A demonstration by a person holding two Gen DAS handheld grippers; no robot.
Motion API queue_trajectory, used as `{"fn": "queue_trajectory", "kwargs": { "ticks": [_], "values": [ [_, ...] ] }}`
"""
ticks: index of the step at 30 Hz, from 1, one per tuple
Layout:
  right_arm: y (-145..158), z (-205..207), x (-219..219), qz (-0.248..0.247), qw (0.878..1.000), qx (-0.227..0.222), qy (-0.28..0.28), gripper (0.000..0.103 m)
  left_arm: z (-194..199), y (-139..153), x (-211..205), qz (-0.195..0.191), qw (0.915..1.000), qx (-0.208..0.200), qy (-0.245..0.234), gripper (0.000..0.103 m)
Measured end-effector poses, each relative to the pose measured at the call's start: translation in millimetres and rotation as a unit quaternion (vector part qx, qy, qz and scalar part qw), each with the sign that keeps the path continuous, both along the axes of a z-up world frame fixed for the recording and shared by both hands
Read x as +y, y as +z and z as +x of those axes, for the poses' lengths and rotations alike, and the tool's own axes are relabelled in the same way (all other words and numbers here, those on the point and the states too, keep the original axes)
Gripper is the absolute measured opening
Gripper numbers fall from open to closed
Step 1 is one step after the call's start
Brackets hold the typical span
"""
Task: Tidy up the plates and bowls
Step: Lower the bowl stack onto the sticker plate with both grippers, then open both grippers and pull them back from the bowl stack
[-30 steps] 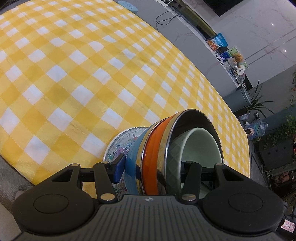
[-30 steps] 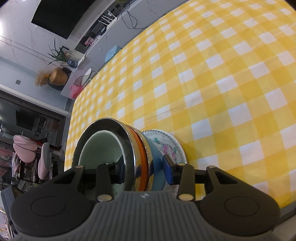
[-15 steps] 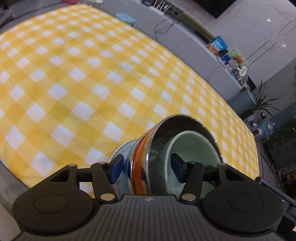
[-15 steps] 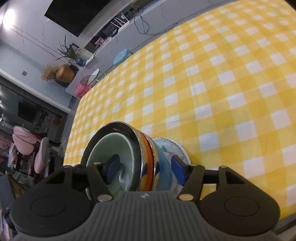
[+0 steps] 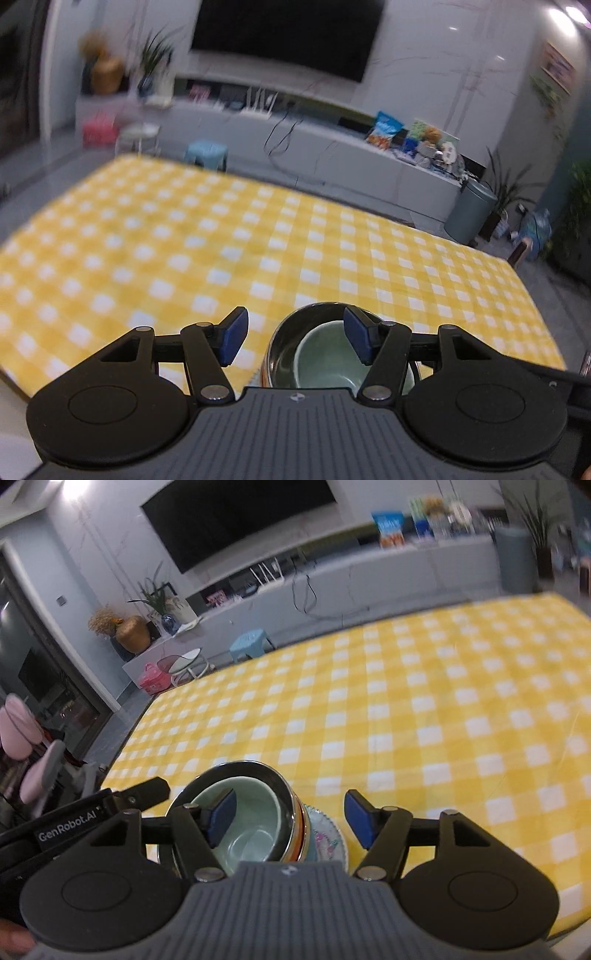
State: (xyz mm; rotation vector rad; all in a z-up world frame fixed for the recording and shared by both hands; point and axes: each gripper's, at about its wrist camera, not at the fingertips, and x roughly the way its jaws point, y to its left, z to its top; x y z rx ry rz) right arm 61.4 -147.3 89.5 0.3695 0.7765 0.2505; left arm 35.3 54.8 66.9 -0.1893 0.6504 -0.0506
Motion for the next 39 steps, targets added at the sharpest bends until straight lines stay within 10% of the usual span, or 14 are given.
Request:
{"fn": "queue_trajectory", "kwargs": {
  "ticks": [14,39],
  "values": [
    [30,-86,-4,-0.116,0.988,-0.106,0.005,0.072,-74,15,-34,0.135,0.9888,-0.050,-0.039,0.069],
    [-26,-159,11,-0.173,0.984,-0.031,0.020,0.077,-120,-42,-29,0.133,0.9887,0.061,-0.032,0.076]
  ]
}}
